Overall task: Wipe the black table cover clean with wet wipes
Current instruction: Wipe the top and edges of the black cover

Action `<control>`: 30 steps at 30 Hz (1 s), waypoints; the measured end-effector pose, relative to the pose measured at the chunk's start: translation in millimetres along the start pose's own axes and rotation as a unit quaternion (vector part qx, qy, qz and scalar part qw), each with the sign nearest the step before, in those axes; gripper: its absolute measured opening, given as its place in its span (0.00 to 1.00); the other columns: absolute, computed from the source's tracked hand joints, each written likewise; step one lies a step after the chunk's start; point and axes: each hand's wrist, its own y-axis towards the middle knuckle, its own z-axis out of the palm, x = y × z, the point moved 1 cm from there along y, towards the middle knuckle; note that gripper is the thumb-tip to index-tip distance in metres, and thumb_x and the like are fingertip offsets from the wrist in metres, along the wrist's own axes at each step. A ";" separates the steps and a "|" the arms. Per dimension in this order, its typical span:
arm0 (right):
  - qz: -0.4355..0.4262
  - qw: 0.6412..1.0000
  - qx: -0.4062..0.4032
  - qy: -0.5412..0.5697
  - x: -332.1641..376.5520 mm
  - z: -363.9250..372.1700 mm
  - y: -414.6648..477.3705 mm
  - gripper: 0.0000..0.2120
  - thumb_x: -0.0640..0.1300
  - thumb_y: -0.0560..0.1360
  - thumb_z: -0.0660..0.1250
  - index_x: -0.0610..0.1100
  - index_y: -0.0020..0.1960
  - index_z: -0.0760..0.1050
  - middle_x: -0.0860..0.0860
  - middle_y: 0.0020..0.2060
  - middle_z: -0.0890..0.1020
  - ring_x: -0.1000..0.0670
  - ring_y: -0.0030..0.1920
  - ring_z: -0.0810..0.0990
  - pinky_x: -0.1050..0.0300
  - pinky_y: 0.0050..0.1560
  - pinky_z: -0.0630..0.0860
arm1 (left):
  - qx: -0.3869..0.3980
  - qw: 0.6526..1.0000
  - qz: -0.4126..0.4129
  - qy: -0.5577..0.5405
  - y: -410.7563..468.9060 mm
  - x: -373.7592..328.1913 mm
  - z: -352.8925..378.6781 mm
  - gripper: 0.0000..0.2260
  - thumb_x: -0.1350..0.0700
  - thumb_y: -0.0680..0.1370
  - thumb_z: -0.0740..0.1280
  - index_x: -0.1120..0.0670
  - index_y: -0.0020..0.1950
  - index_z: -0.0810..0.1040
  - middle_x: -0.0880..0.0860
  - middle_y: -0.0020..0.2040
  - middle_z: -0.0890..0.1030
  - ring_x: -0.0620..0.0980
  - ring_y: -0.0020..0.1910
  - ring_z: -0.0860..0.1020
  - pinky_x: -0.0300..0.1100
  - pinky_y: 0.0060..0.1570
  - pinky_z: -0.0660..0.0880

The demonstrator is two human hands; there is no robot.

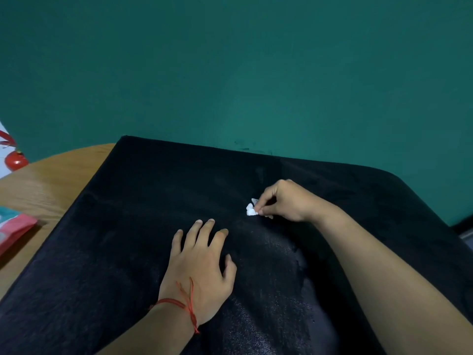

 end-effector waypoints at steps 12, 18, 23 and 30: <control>0.087 0.970 -0.224 0.029 -32.2 -26.3 103.5 0.02 0.42 0.77 0.78 0.49 0.47 0.89 0.53 0.44 0.89 0.54 0.46 0.85 0.57 0.57 0.80 | -0.003 1.000 -0.003 0.002 -0.2 -1.1 -0.4 0.25 0.41 0.80 0.53 0.43 0.76 0.72 0.47 0.79 0.68 0.50 0.81 0.61 0.59 0.79 0.59; 0.132 0.958 -0.251 -0.041 -38.3 -33.4 133.1 0.07 0.39 0.81 0.72 0.46 0.54 0.88 0.45 0.49 0.87 0.43 0.47 0.84 0.50 0.53 0.83 | 0.002 1.000 -0.001 0.000 -0.3 -0.8 -0.6 0.26 0.40 0.81 0.51 0.41 0.78 0.67 0.44 0.81 0.63 0.47 0.83 0.55 0.57 0.81 0.54; 0.202 0.937 -0.275 -0.075 -79.0 -50.8 117.8 0.09 0.45 0.83 0.69 0.42 0.57 0.86 0.39 0.52 0.84 0.36 0.52 0.83 0.47 0.53 0.81 | -0.008 1.000 0.002 -0.004 -0.2 0.4 0.9 0.25 0.39 0.81 0.51 0.42 0.77 0.68 0.44 0.80 0.65 0.47 0.83 0.56 0.58 0.81 0.54; 0.196 0.941 -0.267 -0.076 -101.0 -59.2 110.6 0.10 0.42 0.84 0.69 0.48 0.61 0.86 0.42 0.56 0.85 0.38 0.52 0.83 0.51 0.50 0.80 | -0.011 1.000 0.000 0.000 0.2 1.2 4.9 0.24 0.40 0.80 0.54 0.43 0.75 0.71 0.45 0.79 0.67 0.48 0.81 0.60 0.58 0.80 0.56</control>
